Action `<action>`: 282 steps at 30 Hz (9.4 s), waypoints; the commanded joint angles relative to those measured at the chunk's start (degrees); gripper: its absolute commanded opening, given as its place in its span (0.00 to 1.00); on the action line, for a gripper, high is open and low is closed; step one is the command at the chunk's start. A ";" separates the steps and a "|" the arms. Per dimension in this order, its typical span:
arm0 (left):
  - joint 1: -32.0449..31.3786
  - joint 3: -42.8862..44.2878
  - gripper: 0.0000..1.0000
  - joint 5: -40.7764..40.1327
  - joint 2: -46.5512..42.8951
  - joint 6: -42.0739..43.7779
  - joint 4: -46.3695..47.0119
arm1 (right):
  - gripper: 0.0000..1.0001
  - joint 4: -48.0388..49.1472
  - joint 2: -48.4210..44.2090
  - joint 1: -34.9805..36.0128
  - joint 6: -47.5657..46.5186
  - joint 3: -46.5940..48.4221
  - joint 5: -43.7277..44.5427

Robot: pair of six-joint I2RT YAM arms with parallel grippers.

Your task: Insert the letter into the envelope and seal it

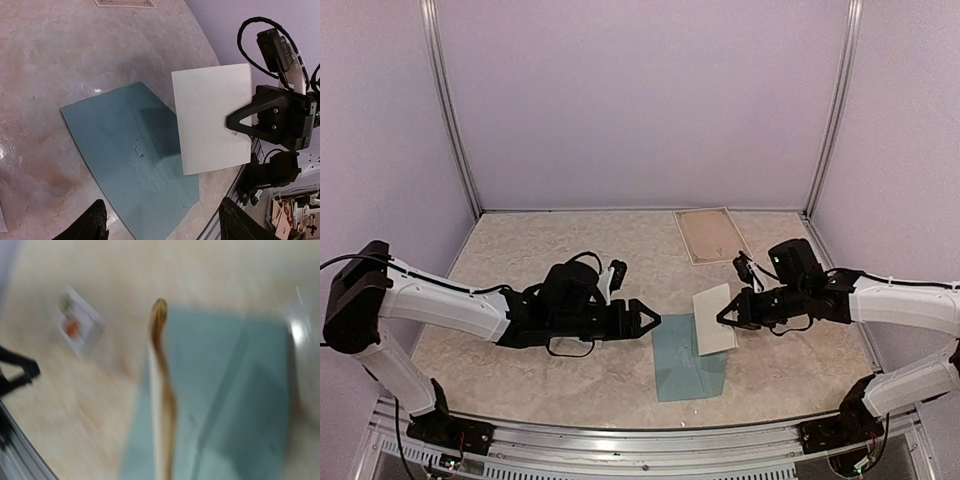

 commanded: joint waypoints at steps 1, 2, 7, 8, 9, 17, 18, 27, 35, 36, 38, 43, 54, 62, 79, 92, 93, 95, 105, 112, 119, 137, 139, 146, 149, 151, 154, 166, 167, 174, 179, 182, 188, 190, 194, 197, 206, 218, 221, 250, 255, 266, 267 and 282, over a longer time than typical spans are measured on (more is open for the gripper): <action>0.13 3.70 0.68 8.21 4.28 -3.85 -4.38 | 0.00 -9.12 1.84 -0.76 -1.33 -0.97 -2.85; 0.19 4.25 0.67 8.91 5.75 -4.16 -5.19 | 0.00 -9.42 2.61 -0.83 -1.57 -1.02 -3.32; 0.80 6.21 0.66 12.05 10.56 -4.87 -6.07 | 0.00 -10.99 7.31 -1.03 -2.13 0.13 -3.15; 1.07 6.39 0.66 12.77 11.87 -5.00 -6.01 | 0.00 -11.15 8.25 -0.98 -2.13 0.49 -3.06; 1.28 6.66 0.66 13.21 12.62 -5.00 -5.91 | 0.00 -11.29 9.30 -1.09 -2.23 0.85 -3.01; 2.77 6.07 0.65 14.29 17.53 -4.21 -5.42 | 0.00 -13.01 14.56 -1.08 -1.42 1.55 -0.34; 2.85 6.19 0.64 14.85 18.03 -3.95 -5.23 | 0.00 -12.81 14.80 -1.08 -1.16 1.55 -0.29; 2.97 9.50 0.47 17.90 23.17 -1.91 -6.28 | 0.00 -6.54 16.79 -0.78 3.16 1.55 -1.48; 3.37 9.92 0.45 18.71 24.47 -1.36 -6.25 | 0.00 -1.55 19.85 0.18 5.70 2.48 -2.69; 3.37 10.01 0.45 18.95 24.67 -1.33 -6.25 | 0.00 -0.91 20.01 0.27 6.02 2.52 -2.66; 3.43 10.16 0.42 19.06 25.02 -1.35 -6.25 | 0.00 0.68 20.23 0.26 7.00 2.46 -2.46; 3.57 10.69 0.39 19.27 25.40 -0.93 -6.84 | 0.00 6.00 21.54 0.73 9.60 2.29 -3.32; 3.93 10.76 0.35 20.46 25.93 -0.48 -6.61 | 0.00 12.83 27.29 3.13 11.82 4.88 -5.49; 4.81 8.21 0.16 19.14 24.20 -0.82 -6.04 | 0.25 2.76 23.27 3.15 7.62 7.11 -0.36; 5.54 9.09 0.49 17.09 22.16 0.63 -6.51 | 0.52 -11.91 20.37 5.97 3.40 10.77 11.22; 5.63 12.28 0.41 16.38 26.52 2.90 -8.46 | 0.50 -10.71 26.03 8.14 3.93 12.44 11.41; 5.65 12.40 0.40 16.45 26.83 2.96 -8.65 | 0.50 -10.72 26.38 8.36 3.95 12.83 11.40; 5.69 12.37 0.40 16.42 27.23 3.04 -8.71 | 0.50 -10.73 27.11 8.91 4.10 13.60 11.36; 5.55 11.77 0.38 16.41 27.45 2.95 -8.71 | 0.50 -9.45 29.65 10.66 4.38 16.17 9.89; 5.37 11.76 0.37 16.40 27.01 2.69 -8.35 | 0.49 -9.08 30.31 11.47 4.83 17.80 9.22; 5.90 10.83 0.41 15.38 22.65 1.35 -5.58 | 0.62 -12.53 24.20 11.24 3.57 20.07 14.05; 14.53 16.58 0.76 9.19 13.44 3.30 -7.13 | 0.71 -0.42 38.85 -10.80 -20.28 39.13 13.02; 14.92 16.58 0.76 8.75 13.07 3.38 -7.66 | 0.70 1.83 42.65 -12.30 -21.64 42.18 11.06; 15.12 14.72 0.76 7.12 11.23 2.93 -8.24 | 0.70 3.10 53.90 -15.05 -23.82 52.62 4.95; 15.12 13.52 0.76 6.82 10.44 2.46 -7.97 | 0.70 3.34 56.78 -15.05 -24.01 54.00 2.37; 15.12 12.93 0.76 6.74 10.13 2.27 -7.79 | 0.71 3.71 58.12 -15.05 -23.90 53.83 0.14; 15.12 12.27 0.76 6.76 9.61 2.07 -7.59 | 0.71 4.53 58.99 -15.07 -23.53 52.36 -2.14; 15.12 9.51 0.76 5.24 7.18 2.50 -7.30 | 0.71 6.41 57.49 -14.35 -22.53 43.84 -8.54; 15.12 9.23 0.76 5.04 7.01 2.59 -7.30 | 0.72 6.46 57.37 -14.19 -22.52 43.17 -8.95; 15.36 8.52 0.76 3.32 5.05 3.62 -8.00 | 0.70 7.45 52.31 -9.79 -20.58 33.98 -11.59; 15.66 9.88 0.76 3.27 5.55 3.74 -7.17 | 0.69 8.42 46.87 -4.35 -17.97 27.44 -11.59; 15.70 11.75 0.76 3.52 7.50 3.57 -7.02 | 0.69 8.84 42.92 -2.31 -16.44 25.15 -11.25; 15.74 17.12 0.76 3.55 14.57 2.65 -6.58 | 0.76 1.55 32.88 -3.19 -15.84 26.00 -3.49; 15.74 18.73 0.76 3.99 17.29 1.91 -5.68 | 0.77 -1.64 31.42 -4.98 -15.29 26.04 -0.14; 15.74 21.99 0.76 4.94 22.21 0.49 -4.85 | 0.77 -4.63 31.60 -10.67 -15.69 24.49 1.66; 15.74 23.50 0.76 5.75 24.81 0.14 -4.63 | 0.76 -4.73 33.11 -14.76 -16.29 24.26 1.10; 16.15 27.40 0.76 5.89 30.94 0.16 -6.05 | 0.73 -4.92 40.83 -19.23 -18.62 30.24 -0.65; 16.62 32.06 0.60 8.22 38.39 -0.47 -5.31 | 0.69 -7.60 50.44 -20.40 -21.02 38.64 -7.80; 16.71 32.67 0.60 9.19 40.10 -1.02 -4.88 | 0.69 -8.80 51.79 -19.30 -21.81 38.72 -9.24; 16.71 28.19 0.51 11.95 39.14 -2.51 5.35 | 0.69 2.11 51.51 -14.30 -14.94 32.77 -19.16; 16.71 25.97 0.40 11.51 36.98 -2.12 8.08 | 0.54 4.73 50.20 -14.33 -12.89 31.45 -19.32; 17.57 22.15 0.51 9.27 32.46 -0.95 8.82 | 0.24 10.99 43.34 -14.42 -8.32 28.78 -21.75; 17.85 20.95 0.54 9.03 31.32 -1.00 9.32 | 0.21 11.31 42.29 -14.50 -8.16 28.54 -21.85; 23.25 14.07 0.81 12.27 2.45 17.49 -2.91 | 0.19 -2.17 26.79 -14.67 -17.55 33.02 -25.87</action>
